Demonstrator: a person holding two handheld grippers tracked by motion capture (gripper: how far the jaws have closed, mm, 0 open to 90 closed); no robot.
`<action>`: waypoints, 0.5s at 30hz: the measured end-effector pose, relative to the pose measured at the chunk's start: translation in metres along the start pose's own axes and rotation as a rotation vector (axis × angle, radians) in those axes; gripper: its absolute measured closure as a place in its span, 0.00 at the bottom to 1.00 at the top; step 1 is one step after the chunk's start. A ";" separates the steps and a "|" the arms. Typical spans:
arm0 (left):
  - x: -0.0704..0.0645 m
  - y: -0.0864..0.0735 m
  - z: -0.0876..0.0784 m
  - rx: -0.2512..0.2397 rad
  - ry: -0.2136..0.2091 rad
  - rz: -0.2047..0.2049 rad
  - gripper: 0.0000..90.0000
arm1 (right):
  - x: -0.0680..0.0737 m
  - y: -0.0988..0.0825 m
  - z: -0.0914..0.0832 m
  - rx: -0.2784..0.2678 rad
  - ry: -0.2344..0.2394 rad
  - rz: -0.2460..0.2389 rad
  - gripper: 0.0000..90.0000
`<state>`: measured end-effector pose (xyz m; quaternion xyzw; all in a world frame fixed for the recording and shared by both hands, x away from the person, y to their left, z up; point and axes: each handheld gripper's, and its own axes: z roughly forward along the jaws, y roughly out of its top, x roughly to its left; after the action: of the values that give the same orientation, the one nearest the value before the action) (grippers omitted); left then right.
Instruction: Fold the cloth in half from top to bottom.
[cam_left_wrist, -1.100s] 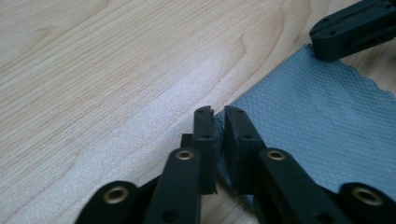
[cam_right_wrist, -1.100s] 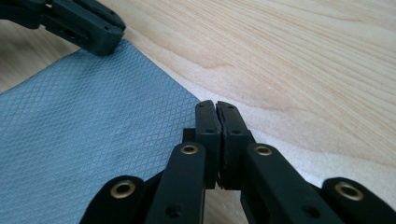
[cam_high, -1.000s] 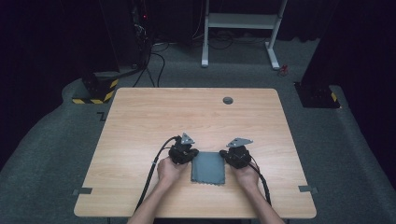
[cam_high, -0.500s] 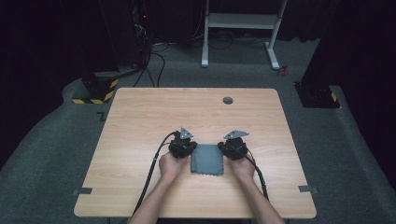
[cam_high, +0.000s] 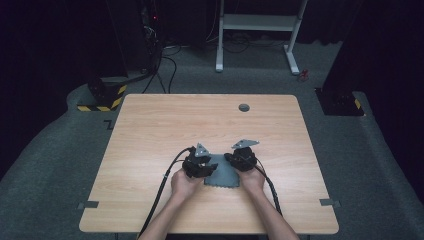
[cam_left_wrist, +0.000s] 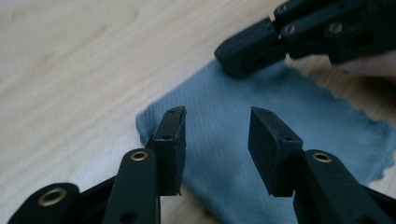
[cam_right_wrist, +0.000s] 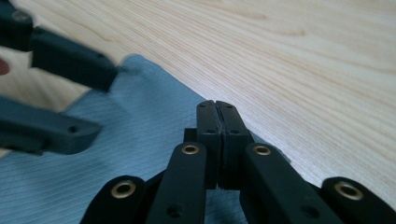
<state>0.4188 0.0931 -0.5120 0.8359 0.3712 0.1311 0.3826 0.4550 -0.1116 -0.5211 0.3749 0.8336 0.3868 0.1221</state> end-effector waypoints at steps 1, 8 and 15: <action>0.001 -0.003 0.000 0.004 0.002 -0.004 0.63 | -0.003 -0.001 0.001 -0.012 0.008 0.013 0.99; 0.004 -0.019 -0.009 -0.003 0.017 -0.015 0.62 | -0.013 -0.003 -0.005 -0.014 -0.061 0.036 0.93; -0.007 -0.027 -0.023 -0.019 0.006 0.036 0.59 | 0.005 -0.008 -0.029 -0.050 -0.032 -0.045 0.88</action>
<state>0.3885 0.1121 -0.5158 0.8383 0.3560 0.1438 0.3870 0.4326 -0.1274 -0.5068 0.3589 0.8300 0.3985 0.1534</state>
